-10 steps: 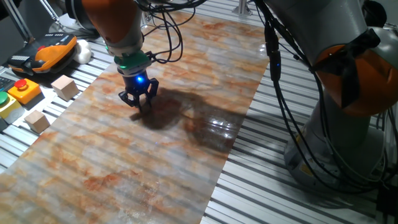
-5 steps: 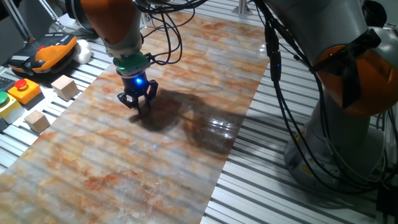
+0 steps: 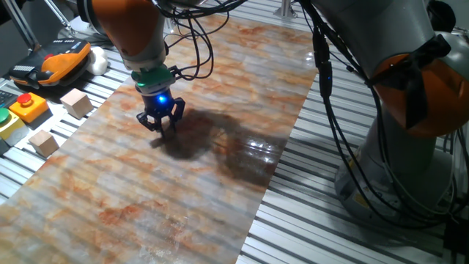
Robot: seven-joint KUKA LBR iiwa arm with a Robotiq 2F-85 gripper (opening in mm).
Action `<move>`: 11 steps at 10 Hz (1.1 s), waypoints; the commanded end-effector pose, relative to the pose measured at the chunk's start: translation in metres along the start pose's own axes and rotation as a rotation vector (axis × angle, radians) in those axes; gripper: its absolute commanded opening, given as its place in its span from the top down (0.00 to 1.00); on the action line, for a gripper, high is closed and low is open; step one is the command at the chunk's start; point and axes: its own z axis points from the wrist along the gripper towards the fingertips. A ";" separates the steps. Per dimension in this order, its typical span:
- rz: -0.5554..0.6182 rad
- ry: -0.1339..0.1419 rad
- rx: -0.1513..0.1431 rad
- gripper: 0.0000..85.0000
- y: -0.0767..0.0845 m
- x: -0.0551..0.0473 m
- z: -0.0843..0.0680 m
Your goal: Hold a small block with the gripper and sweep it from left to right on the table
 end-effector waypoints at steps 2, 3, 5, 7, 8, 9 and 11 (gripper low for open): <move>0.003 0.005 -0.002 1.00 0.002 0.004 0.001; 0.006 0.005 -0.003 1.00 0.004 0.006 0.001; 0.010 0.005 -0.001 1.00 0.005 0.008 0.000; 0.014 0.007 -0.003 1.00 0.007 0.010 0.000; 0.017 0.009 -0.005 1.00 0.008 0.011 -0.001; 0.020 0.009 -0.005 1.00 0.009 0.012 -0.001; 0.025 0.010 -0.005 1.00 0.011 0.015 -0.001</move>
